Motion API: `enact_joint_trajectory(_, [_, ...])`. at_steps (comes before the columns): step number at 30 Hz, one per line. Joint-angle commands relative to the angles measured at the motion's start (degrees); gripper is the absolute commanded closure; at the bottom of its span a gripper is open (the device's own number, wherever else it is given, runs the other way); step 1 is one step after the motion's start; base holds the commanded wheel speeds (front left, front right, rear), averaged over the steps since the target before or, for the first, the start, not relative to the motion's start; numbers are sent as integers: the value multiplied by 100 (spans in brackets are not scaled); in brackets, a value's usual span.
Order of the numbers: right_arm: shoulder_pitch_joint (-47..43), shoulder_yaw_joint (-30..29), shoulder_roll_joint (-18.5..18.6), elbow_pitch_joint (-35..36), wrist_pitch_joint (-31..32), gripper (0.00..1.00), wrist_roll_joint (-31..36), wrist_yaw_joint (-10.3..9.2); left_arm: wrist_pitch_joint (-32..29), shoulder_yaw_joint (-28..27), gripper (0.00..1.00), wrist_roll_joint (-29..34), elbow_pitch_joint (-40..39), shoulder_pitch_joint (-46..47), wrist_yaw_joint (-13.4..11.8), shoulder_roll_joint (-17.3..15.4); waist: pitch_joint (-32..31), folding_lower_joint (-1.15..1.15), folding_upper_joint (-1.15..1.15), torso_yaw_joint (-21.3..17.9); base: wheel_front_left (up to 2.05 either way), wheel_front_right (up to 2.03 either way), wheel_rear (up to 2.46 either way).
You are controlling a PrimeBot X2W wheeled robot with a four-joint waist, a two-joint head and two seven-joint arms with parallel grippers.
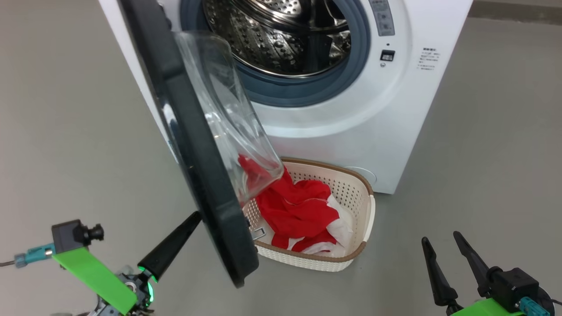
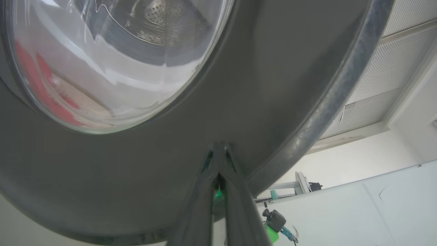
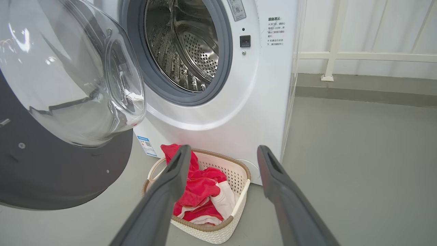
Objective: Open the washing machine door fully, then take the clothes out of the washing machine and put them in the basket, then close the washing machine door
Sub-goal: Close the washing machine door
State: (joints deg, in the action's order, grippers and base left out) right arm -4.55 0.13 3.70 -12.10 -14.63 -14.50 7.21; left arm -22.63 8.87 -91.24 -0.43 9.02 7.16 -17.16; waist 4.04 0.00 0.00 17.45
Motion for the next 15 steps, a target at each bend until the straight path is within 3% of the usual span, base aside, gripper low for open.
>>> enact_joint_trajectory(1, [204, 100, 100, 151, -37, 0, 32, 28, -25, -226, 100, 33, -142, 302, 33, -112, 90, 0, 0, -96, 0, 0, 0])
enact_joint_trajectory(15, [409, 52, 13, 177, -37, 0, 19, 28, 189, 14, 100, 322, -216, 704, 33, 145, 364, 0, 0, -575, 0, 0, 0])
